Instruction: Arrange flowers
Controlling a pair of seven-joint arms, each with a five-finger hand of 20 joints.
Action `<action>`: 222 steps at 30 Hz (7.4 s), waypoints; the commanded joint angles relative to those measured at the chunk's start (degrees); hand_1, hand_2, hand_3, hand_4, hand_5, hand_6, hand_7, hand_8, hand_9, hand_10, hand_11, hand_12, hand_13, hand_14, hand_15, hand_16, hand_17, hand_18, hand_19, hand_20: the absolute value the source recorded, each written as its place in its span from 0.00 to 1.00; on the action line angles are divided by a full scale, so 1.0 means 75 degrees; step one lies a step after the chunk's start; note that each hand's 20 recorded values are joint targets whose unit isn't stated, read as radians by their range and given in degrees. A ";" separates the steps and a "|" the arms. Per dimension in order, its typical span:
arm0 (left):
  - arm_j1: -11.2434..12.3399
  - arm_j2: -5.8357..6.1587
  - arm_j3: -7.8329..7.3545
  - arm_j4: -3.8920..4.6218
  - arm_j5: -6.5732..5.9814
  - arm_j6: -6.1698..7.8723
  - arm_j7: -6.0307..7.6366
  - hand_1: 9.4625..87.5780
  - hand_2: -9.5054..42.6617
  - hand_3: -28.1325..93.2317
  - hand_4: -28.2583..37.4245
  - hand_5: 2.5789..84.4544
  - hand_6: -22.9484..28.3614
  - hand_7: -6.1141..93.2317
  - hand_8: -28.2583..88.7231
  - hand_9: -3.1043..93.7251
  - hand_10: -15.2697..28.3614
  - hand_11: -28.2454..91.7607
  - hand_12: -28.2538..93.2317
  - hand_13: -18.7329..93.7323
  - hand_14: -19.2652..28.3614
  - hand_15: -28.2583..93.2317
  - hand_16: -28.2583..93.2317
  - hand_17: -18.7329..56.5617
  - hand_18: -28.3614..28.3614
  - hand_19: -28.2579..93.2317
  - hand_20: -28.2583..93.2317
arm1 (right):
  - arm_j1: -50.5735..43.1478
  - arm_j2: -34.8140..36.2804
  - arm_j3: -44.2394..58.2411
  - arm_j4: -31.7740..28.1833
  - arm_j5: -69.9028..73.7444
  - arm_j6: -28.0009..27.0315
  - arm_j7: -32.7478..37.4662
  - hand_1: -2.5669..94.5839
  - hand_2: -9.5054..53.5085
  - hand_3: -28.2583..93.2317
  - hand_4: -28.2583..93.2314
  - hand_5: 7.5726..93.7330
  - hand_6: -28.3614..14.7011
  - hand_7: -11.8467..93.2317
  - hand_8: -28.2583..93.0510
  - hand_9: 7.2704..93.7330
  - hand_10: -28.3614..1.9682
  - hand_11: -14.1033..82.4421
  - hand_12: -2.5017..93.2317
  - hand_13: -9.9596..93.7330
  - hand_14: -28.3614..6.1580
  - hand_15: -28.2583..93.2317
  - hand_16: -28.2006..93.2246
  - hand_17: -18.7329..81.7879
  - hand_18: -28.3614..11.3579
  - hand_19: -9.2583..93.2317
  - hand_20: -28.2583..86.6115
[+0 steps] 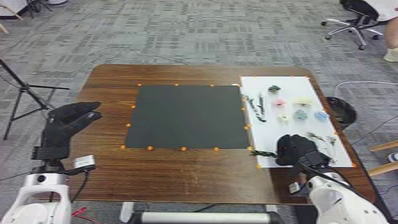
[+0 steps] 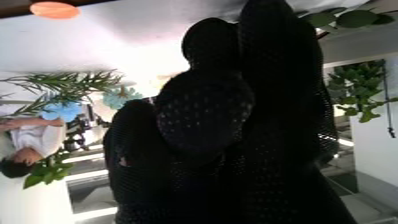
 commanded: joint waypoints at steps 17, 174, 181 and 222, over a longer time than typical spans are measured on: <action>-0.0006 -0.0026 0.0080 -0.0041 0.0067 -0.0133 0.0001 0.32 0.00 0.75 0.21 0.67 0.49 0.25 0.18 0.65 0.68 0.50 0.38 0.60 0.78 0.55 0.26 0.37 0.77 0.48 0.52 | 0.0428 0.0375 0.0376 -0.0384 0.0617 -0.1033 -0.0279 0.88 0.00 0.00 0.59 0.66 0.61 0.43 0.45 0.87 0.59 0.44 0.50 0.97 0.74 0.61 0.55 0.83 0.51 0.95 0.64; -0.1088 0.0415 0.1043 0.1353 -0.3828 0.1047 -0.0994 0.22 0.73 0.76 0.00 0.64 0.51 0.20 0.18 0.60 0.69 0.41 0.34 0.55 0.74 0.35 0.25 0.41 0.68 0.30 0.40 | 0.7799 -0.4637 -0.6113 0.4588 0.7785 0.1526 0.3040 0.67 0.00 0.61 0.23 0.83 0.58 0.35 0.36 1.00 0.59 0.28 0.36 1.00 0.74 0.63 0.47 0.90 0.55 0.94 0.60; -0.1071 0.0400 0.1023 0.1306 -0.3780 0.1008 -0.1000 0.20 0.70 0.77 0.00 0.64 0.51 0.20 0.18 0.60 0.69 0.41 0.34 0.55 0.74 0.35 0.25 0.40 0.68 0.30 0.41 | 0.7774 -0.4659 -0.6048 0.4609 0.7840 0.1414 0.3090 0.63 0.00 0.63 0.22 0.82 0.57 0.34 0.37 0.98 0.57 0.31 0.34 1.00 0.74 0.63 0.47 0.90 0.55 0.94 0.60; -0.0555 0.0227 0.0721 0.0965 -0.3799 0.1136 -0.0966 0.19 0.59 0.77 0.00 0.62 0.51 0.20 0.18 0.58 0.69 0.41 0.34 0.54 0.75 0.36 0.25 0.39 0.69 0.32 0.40 | 0.6955 -0.2172 -0.4454 0.1330 0.8794 0.0360 0.0812 0.36 0.12 0.71 0.19 0.74 0.58 0.34 0.18 0.84 0.39 0.32 0.24 0.94 0.61 0.56 0.52 0.77 0.37 0.96 0.57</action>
